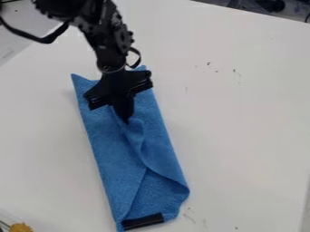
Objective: Fold the cloth from left to right
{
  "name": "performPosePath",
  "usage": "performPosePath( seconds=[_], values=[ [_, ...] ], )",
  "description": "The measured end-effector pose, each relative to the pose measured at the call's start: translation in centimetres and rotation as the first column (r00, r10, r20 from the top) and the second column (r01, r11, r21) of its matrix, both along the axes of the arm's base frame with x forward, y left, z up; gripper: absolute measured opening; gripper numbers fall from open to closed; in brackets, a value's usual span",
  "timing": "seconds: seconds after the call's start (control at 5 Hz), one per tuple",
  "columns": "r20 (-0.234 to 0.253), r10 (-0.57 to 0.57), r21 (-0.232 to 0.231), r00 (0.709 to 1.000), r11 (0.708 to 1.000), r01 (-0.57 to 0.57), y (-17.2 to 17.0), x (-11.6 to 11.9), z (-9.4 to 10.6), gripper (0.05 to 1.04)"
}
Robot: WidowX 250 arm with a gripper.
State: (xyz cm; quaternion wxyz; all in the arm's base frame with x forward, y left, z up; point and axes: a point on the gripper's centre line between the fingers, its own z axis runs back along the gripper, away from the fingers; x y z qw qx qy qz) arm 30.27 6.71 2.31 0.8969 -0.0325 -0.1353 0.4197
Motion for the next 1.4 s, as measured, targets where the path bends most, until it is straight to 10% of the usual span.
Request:
performPosePath(
  seconds=[0.4,1.0,1.4],
  values=[
    [-0.017,-0.030,0.025,0.999,0.999,0.030,1.0,-0.5,-0.4,0.230],
    [-0.236,-0.101,0.196,0.967,0.969,0.149,4.1,-2.4,2.7,0.997],
    [-0.280,-0.157,0.214,0.947,0.951,0.221,5.2,-3.6,3.2,1.001]
  ],
)
